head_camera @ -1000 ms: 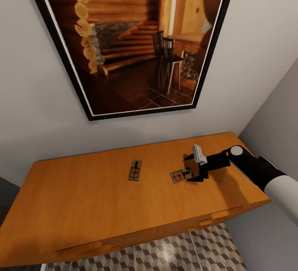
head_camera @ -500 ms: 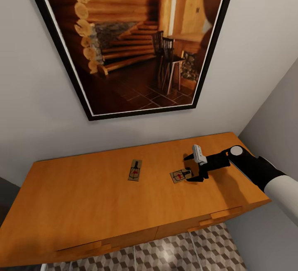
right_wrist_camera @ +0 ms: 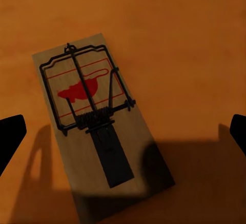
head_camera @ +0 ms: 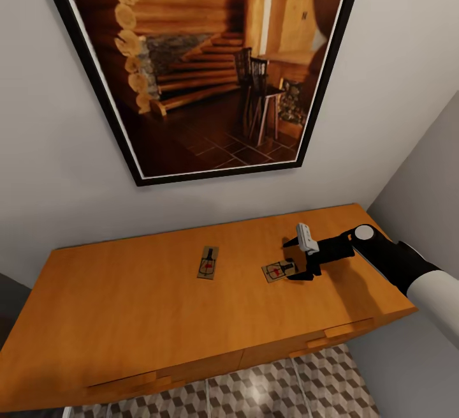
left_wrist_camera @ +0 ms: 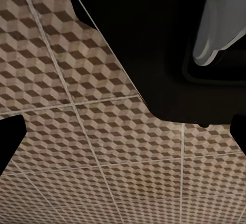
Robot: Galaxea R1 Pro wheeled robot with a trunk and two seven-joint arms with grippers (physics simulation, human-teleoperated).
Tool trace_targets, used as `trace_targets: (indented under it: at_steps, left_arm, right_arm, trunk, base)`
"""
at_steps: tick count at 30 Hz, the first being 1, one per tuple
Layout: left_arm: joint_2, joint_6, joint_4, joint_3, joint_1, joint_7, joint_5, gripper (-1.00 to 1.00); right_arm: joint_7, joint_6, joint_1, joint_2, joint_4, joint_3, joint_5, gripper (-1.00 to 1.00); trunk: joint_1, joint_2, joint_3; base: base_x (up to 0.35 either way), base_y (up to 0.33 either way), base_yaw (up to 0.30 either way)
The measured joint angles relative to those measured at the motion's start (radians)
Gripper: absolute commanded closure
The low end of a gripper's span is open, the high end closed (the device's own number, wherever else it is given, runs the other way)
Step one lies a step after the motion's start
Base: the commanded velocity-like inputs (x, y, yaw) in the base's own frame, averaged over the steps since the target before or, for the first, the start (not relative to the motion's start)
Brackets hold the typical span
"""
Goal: Take the four mousetraps from the cabinet in the bathroom and place them on the bathroom floor. Make sure all four end up on the same floor surface, and ensure that at least two of them are either under or directly next to the same bathroom sink.
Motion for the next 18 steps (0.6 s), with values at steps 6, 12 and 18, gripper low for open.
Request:
trace_targets:
  at_steps: [6,12,18]
  left_arm:
    - [0.0,0.0,0.0,0.0,0.0,0.0,0.0,-1.0]
    - [0.0,0.0,0.001,0.0,0.0,0.0,0.0,-1.0]
    - [0.0,0.0,0.001,0.0,0.0,0.0,0.0,-1.0]
  right_arm:
    - [0.0,0.001,0.0,0.001,0.0,0.001,0.0,-1.0]
    - [0.0,0.002,0.0,0.001,0.0,0.001,-0.001,-1.0]
    - [0.0,0.001,0.0,0.002,0.0,0.002,-0.001,-1.0]
  trunk:
    - [0.0,0.0,-0.001]
    - [0.0,0.0,-0.004]
    - [0.0,0.0,-0.009]
  base:
    - [0.0,0.0,0.0]
    - [0.0,0.0,0.0]
    - [0.0,0.0,0.0]
